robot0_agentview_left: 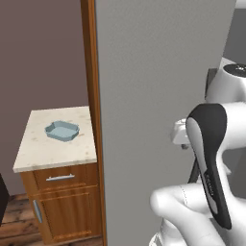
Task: Take the tomato and bell pepper out of the freezer and place them in the tupperware container on the counter. Then put the tupperware containing the vegetables back in the freezer.
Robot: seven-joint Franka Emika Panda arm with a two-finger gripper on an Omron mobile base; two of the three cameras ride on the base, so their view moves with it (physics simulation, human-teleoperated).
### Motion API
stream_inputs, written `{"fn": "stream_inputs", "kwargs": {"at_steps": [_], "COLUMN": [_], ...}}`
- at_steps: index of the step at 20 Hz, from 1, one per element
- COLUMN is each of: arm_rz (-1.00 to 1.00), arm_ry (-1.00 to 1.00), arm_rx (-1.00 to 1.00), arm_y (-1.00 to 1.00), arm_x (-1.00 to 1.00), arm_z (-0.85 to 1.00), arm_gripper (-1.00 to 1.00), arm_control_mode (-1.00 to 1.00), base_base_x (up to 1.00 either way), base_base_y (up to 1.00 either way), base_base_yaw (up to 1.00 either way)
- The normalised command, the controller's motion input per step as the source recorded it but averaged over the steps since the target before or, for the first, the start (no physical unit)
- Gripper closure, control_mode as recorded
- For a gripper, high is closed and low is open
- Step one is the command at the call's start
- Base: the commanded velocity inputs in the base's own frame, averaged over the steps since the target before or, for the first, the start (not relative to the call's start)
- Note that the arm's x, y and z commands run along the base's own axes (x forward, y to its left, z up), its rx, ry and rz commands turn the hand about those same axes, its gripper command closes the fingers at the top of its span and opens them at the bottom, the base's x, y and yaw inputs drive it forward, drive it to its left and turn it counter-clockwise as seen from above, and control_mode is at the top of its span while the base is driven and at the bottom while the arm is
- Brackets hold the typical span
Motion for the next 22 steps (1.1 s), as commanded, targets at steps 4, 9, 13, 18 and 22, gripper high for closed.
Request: {"fn": "stream_inputs", "kwargs": {"at_steps": [4,9,13,18,22], "arm_rz": [0.0,0.0,0.0,0.0,0.0], "arm_ry": [0.0,0.0,0.0,0.0,0.0], "arm_rx": [0.0,0.0,0.0,0.0,0.0], "arm_y": [0.0,0.0,0.0,0.0,0.0], "arm_x": [0.0,0.0,0.0,0.0,0.0], "arm_z": [0.0,0.0,0.0,0.0,0.0], "arm_gripper": [-1.0,-1.0,-1.0,-1.0,-1.0], "arm_control_mode": [1.0,1.0,1.0,1.0,1.0], "base_base_x": [-0.28,-0.13,0.0,0.11,0.36], "base_base_y": [-0.41,-0.86,-0.84,-0.46,-0.17], "base_base_yaw": [-0.02,-0.01,0.0,0.0,0.0]}}
